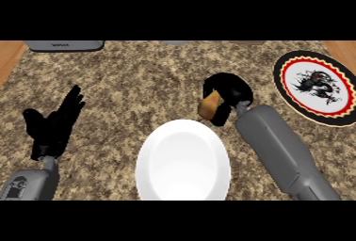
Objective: Pick the pear from the plate and place it in the plate
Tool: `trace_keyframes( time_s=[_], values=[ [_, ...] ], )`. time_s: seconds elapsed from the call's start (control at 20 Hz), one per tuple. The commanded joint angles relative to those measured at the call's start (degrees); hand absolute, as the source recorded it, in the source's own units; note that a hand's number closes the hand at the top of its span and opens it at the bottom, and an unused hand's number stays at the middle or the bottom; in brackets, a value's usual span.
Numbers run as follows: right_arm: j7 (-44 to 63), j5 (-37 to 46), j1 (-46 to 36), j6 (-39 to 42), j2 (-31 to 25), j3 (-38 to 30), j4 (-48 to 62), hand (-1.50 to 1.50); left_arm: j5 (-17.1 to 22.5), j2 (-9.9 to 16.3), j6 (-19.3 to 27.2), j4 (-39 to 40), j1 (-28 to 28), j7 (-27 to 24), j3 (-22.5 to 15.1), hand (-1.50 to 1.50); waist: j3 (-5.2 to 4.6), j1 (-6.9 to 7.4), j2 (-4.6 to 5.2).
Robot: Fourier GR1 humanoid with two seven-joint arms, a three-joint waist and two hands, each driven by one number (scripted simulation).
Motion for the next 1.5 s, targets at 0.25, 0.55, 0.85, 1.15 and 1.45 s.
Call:
trace_keyframes(
  time_s=[0.25,0.55,0.85,1.15,1.45],
  values=[
    [13.1,15.0,-3.3,-32.1,-6.2,-8.1,-5.5,1.50,-0.7,-2.0,0.9,-0.7,1.7,-0.9,-1.2,0.00,-0.03,0.31,0.00],
    [18.6,15.9,-0.2,-37.5,-6.5,-13.8,-7.1,1.50,0.7,0.3,-2.6,2.2,-1.5,-0.8,1.1,0.00,-0.02,0.74,0.32],
    [12.3,9.7,4.6,-37.6,-12.8,-21.4,-6.9,1.50,-1.9,-2.1,0.4,-0.4,-0.1,-0.1,0.1,0.00,0.00,0.82,0.28],
    [2.0,5.0,3.9,-40.5,-17.5,-28.7,5.1,1.50,-2.0,-1.4,-0.7,0.0,-2.5,2.1,1.4,0.00,0.03,1.48,0.54],
    [-5.3,3.7,4.8,-37.8,-22.3,-30.9,14.3,1.50,-3.3,-3.7,-0.8,1.0,-0.1,-1.5,0.4,0.00,0.00,1.29,0.56]
  ],
)
